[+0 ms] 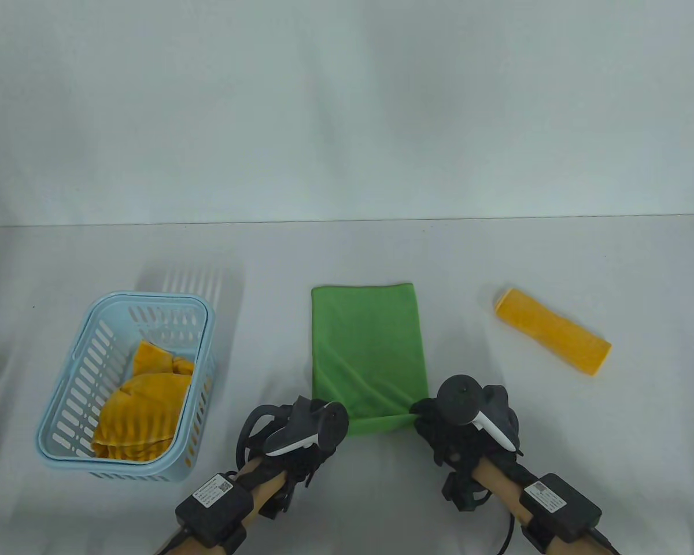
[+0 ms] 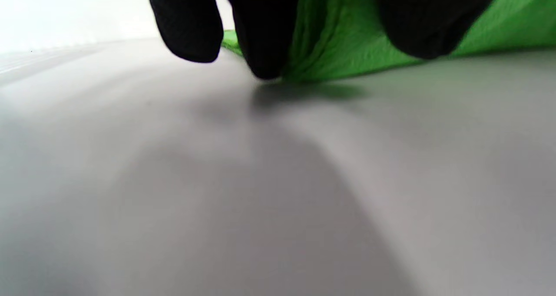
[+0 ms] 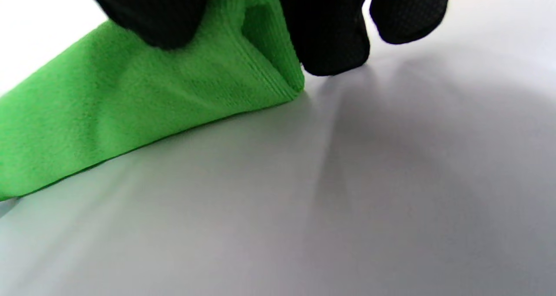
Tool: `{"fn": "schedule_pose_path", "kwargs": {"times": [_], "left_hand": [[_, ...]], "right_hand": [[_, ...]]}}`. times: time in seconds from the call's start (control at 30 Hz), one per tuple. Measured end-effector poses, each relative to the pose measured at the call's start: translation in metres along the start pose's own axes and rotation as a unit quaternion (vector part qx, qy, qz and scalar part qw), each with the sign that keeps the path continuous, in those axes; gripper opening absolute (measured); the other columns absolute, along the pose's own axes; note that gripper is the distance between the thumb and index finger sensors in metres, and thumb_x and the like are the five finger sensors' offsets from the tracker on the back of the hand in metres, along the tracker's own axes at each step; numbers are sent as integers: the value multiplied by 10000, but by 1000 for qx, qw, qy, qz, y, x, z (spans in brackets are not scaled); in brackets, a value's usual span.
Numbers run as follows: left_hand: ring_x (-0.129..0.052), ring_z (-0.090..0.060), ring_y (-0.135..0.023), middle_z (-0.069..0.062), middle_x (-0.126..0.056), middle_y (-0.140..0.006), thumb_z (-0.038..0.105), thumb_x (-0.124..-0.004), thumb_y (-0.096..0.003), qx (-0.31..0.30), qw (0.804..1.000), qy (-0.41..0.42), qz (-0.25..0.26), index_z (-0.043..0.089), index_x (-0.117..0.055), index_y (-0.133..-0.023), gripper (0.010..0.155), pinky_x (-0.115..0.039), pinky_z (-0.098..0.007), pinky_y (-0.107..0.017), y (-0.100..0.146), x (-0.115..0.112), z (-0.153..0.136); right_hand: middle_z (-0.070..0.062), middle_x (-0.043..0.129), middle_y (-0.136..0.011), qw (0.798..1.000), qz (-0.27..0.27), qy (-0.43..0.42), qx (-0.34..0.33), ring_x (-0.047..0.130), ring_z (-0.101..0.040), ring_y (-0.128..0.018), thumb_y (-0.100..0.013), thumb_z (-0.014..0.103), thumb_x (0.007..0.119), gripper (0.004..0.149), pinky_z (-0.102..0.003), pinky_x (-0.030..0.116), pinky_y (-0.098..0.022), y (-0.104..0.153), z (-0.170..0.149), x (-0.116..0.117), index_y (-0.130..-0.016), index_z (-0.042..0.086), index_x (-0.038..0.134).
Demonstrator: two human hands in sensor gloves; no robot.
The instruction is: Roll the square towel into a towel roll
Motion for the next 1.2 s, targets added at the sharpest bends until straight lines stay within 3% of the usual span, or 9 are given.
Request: {"fn": "schedule_pose_path", "kwargs": {"times": [0.13, 0.23, 0.33, 0.47, 0.53, 0.7, 0.8, 0.97, 1.2], "left_hand": [[-962, -146, -805, 115, -866, -927, 420, -761, -398, 8, 999, 41, 9, 359, -676, -960, 572, -730, -474, -707, 3, 9, -9], [-1029, -155, -727, 104, -952, -854, 424, -775, -388, 1, 996, 93, -18, 340, -752, -924, 543, -769, -470, -667, 6, 10, -15], [-1035, -166, -706, 97, -968, -834, 435, -778, -387, 4, 991, 127, -34, 337, -788, -904, 526, -774, -470, -652, 7, 7, -20], [-1039, -151, -670, 116, -974, -801, 451, -774, -386, 24, 990, 133, -28, 345, -804, -883, 509, -782, -460, -643, 3, 5, -25], [-1042, -150, -659, 116, -978, -792, 454, -775, -384, 29, 990, 138, -28, 344, -807, -879, 508, -783, -459, -642, 2, 5, -26], [-1059, -150, -637, 115, -995, -773, 462, -787, -376, 41, 988, 145, -32, 332, -824, -868, 510, -798, -459, -627, 3, 5, -29], [-1085, -139, -570, 118, -1029, -710, 476, -798, -366, 52, 986, 156, -34, 313, -847, -852, 515, -822, -447, -600, 3, 4, -33], [-1032, -137, -593, 130, -981, -710, 522, -780, -359, 102, 988, 118, 11, 344, -819, -855, 528, -786, -451, -627, -1, 4, -42], [-982, -140, -664, 126, -912, -812, 557, -749, -362, 137, 984, 110, 29, 345, -730, -933, 609, -754, -460, -663, -3, 1, -53]], "right_hand": [[47, 898, -780, 1000, 25, -12, -2, 859, -242, -757, -366, 463, 747, 442, -523, 700, -609, 1, -1, 0, -793, 354, 782], [38, 927, -729, 997, 68, -44, 4, 890, -249, -689, -369, 467, 741, 447, -524, 711, -595, 3, -5, 3, -797, 344, 781], [26, 928, -718, 996, 62, -58, 9, 889, -259, -660, -369, 474, 726, 468, -516, 696, -591, 2, -8, 3, -812, 329, 767], [28, 885, -788, 995, 75, -59, 4, 857, -267, -701, -303, 596, 753, 632, -515, 677, -605, 3, -10, 5, -874, 332, 697], [52, 829, -833, 996, 89, -33, 2, 818, -251, -734, -280, 589, 805, 695, -506, 651, -629, 4, -8, 8, -908, 347, 631], [64, 898, -740, 998, 52, -24, 12, 884, -225, -657, -367, 359, 779, 485, -497, 704, -589, 3, -5, 7, -847, 356, 711], [62, 917, -703, 997, 61, -33, 23, 898, -218, -625, -369, 380, 774, 502, -486, 707, -579, 3, -8, 7, -864, 347, 697], [76, 916, -634, 998, -7, -16, 66, 898, -201, -556, -336, 453, 798, 578, -474, 725, -529, 1, -15, 6, -886, 333, 664], [75, 908, -659, 995, -22, -20, 94, 894, -208, -566, -331, 475, 796, 601, -477, 722, -534, 0, -25, 0, -896, 331, 655]]}}
Point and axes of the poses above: the tracker on the back of each hand, its own z axis roughly to the thumb side, its own y axis roughly from the fingertips to the wrist, x = y × z, the point moved 3 cm from there along -y, roughly from the wrist to the fingertips
